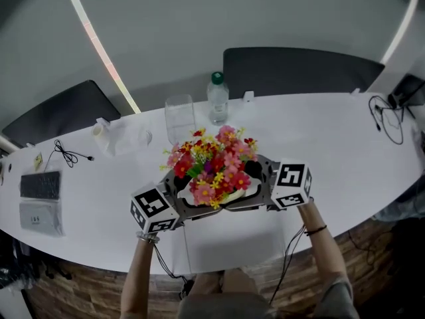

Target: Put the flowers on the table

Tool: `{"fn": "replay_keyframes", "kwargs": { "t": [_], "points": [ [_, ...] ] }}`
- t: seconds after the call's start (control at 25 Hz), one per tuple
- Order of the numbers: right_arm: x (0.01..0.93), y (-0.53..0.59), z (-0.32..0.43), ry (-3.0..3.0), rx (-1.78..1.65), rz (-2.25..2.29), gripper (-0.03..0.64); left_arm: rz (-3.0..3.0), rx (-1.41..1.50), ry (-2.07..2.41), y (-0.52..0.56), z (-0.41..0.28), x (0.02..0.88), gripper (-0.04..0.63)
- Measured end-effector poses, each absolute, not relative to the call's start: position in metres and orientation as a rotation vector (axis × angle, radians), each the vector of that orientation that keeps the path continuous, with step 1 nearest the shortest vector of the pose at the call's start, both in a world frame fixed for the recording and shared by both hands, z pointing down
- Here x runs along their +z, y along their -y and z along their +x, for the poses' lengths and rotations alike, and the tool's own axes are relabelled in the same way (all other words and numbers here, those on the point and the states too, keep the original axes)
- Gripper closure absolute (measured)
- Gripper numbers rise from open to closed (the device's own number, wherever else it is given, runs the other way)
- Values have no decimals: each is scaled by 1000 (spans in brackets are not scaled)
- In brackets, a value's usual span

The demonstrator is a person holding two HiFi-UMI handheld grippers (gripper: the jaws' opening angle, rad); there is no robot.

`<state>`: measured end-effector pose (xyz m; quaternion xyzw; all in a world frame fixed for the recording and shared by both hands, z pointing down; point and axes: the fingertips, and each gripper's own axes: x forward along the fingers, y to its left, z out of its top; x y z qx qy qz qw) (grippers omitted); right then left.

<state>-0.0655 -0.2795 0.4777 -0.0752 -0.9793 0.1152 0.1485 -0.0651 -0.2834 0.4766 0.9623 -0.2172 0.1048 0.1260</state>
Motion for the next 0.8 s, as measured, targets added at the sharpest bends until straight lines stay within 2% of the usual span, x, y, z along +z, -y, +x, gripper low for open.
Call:
{"fn": "replay_keyframes", "kwargs": {
  "t": [0.8],
  "points": [
    [534, 289, -71, 2732, 291, -198, 147, 2775, 421, 631, 293, -71, 535, 127]
  ]
}}
